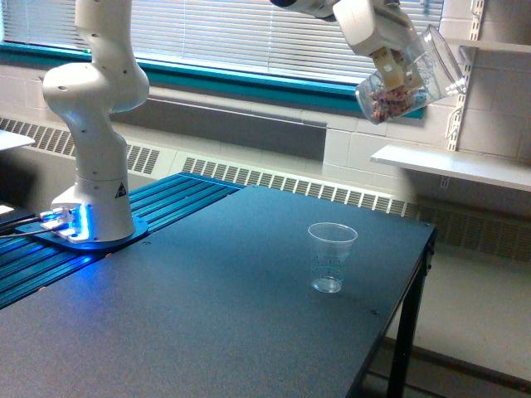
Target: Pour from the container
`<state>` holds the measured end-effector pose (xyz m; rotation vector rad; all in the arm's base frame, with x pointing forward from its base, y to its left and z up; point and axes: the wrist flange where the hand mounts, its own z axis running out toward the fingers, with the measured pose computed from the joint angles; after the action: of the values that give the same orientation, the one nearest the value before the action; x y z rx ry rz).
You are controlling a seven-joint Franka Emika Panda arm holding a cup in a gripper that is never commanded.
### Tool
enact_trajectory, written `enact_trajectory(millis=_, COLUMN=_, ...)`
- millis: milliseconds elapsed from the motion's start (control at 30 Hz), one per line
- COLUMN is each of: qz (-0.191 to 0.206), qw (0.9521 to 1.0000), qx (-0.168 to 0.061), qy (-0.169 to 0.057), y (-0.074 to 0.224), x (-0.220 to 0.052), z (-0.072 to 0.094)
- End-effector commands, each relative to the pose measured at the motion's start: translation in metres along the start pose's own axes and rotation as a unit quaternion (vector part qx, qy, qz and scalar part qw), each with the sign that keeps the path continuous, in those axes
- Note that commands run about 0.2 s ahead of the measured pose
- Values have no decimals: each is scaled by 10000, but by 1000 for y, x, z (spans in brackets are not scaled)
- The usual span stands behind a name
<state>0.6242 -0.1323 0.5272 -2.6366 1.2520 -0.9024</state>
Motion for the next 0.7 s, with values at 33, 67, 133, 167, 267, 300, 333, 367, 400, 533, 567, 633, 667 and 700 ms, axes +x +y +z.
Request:
enact_trajectory(millis=33, qz=24, qw=10000, qx=53, qy=42, y=8, x=14, z=-9)
enact_trajectory(millis=67, qz=47, qw=9999, qx=155, qy=-46, y=12, x=17, z=-7)
enact_trajectory(millis=133, qz=153, qw=9996, qx=198, qy=-146, y=21, x=20, z=-3)
enact_trajectory(millis=167, qz=109, qw=9997, qx=137, qy=-170, y=25, x=21, z=0)
enact_trajectory(millis=267, qz=147, qw=9996, qx=85, qy=-246, y=38, x=23, z=4)
enact_trajectory(millis=300, qz=226, qw=9992, qx=111, qy=-299, y=43, x=23, z=4)
enact_trajectory(millis=333, qz=269, qw=9990, qx=112, qy=-341, y=47, x=23, z=5)
enact_trajectory(millis=367, qz=272, qw=9989, qx=91, qy=-374, y=52, x=23, z=5)
enact_trajectory(millis=400, qz=253, qw=9988, qx=66, qy=-405, y=56, x=21, z=5)
enact_trajectory(millis=533, qz=351, qw=9975, qx=85, qy=-608, y=70, x=14, z=6)
enact_trajectory(millis=567, qz=335, qw=9974, qx=78, qy=-630, y=74, x=13, z=6)
enact_trajectory(millis=633, qz=339, qw=9971, qx=116, qy=-671, y=78, x=9, z=4)
enact_trajectory(millis=667, qz=322, qw=9971, qx=135, qy=-675, y=79, x=6, z=3)
enact_trajectory(millis=700, qz=252, qw=9974, qx=131, qy=-668, y=80, x=3, z=2)
